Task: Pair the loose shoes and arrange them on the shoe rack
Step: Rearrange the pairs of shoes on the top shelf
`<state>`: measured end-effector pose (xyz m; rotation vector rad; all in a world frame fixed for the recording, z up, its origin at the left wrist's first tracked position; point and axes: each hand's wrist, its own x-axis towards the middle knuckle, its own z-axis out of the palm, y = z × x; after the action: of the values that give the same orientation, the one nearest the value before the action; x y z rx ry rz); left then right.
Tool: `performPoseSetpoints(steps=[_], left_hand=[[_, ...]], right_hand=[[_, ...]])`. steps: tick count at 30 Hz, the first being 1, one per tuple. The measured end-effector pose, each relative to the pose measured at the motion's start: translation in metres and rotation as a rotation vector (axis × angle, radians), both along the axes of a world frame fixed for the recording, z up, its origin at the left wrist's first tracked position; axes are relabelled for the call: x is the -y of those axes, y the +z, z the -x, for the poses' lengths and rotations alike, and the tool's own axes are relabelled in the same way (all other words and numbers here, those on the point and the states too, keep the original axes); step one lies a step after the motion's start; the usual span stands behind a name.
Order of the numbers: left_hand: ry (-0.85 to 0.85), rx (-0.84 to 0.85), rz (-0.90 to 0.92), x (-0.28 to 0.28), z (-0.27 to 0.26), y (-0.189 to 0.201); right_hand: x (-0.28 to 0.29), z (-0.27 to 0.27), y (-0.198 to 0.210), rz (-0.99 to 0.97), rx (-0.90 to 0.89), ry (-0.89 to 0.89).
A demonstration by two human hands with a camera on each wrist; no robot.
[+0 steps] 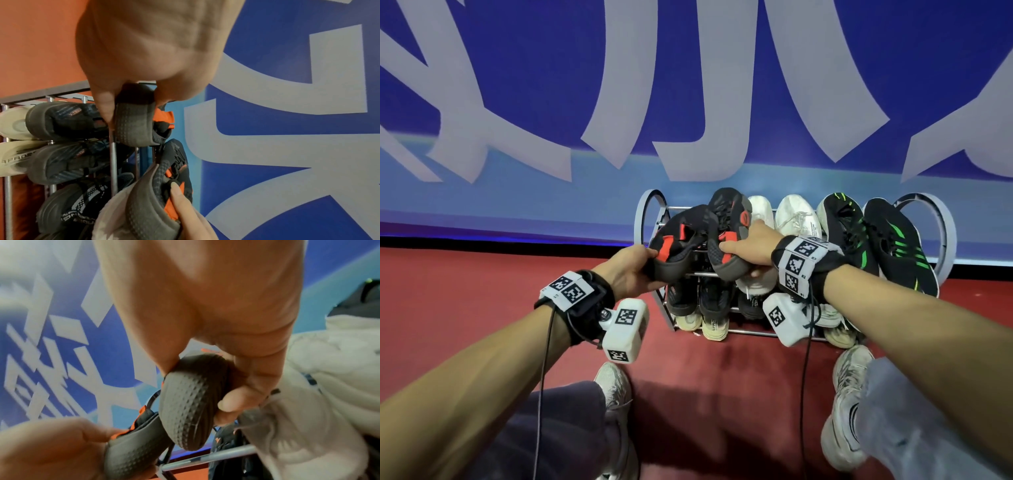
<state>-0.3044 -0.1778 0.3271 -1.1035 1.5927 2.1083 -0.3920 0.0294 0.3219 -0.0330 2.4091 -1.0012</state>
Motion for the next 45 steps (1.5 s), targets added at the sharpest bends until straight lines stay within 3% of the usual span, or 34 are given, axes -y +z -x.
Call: performPoseSetpoints(steps=[5,8,14,21,24,31,37,41,45], left_hand=[[0.103,-0.035,-0.068,0.009,-0.003,-0.004],[0.121,-0.066,-0.118,0.004,-0.002,-0.006],[0.096,-0.057,-0.105,-0.006,0.004,-0.007],[-0.056,0.005,-0.032,-0.010,0.008,-0.012],[-0.056,0.043,0.055,-0.009,0.009,-0.018],[-0.059,0.114,0.268,0.004,0.007,-0.050],[-0.139,0.148,0.151,0.002,0.006,-0.057],[-0.090,0.108,0.113,0.003,0.013,-0.059],[-0.046,0.076,0.128,0.003,0.021,-0.058]], right_hand=[[0.010,-0.003,0.002,0.423,0.396,-0.226],[0.016,-0.007,0.004,0.497,0.543,-0.290],[0.026,-0.010,0.002,0.383,0.467,-0.283],[0.030,-0.011,-0.003,0.276,0.180,-0.269],[0.029,-0.011,-0.003,0.285,0.140,-0.256],[0.027,-0.012,-0.003,0.609,0.579,-0.393],[0.027,-0.005,-0.009,0.670,0.596,-0.410],[0.029,0.001,-0.010,0.705,0.519,-0.411],[0.026,0.001,-0.012,0.661,0.578,-0.437]])
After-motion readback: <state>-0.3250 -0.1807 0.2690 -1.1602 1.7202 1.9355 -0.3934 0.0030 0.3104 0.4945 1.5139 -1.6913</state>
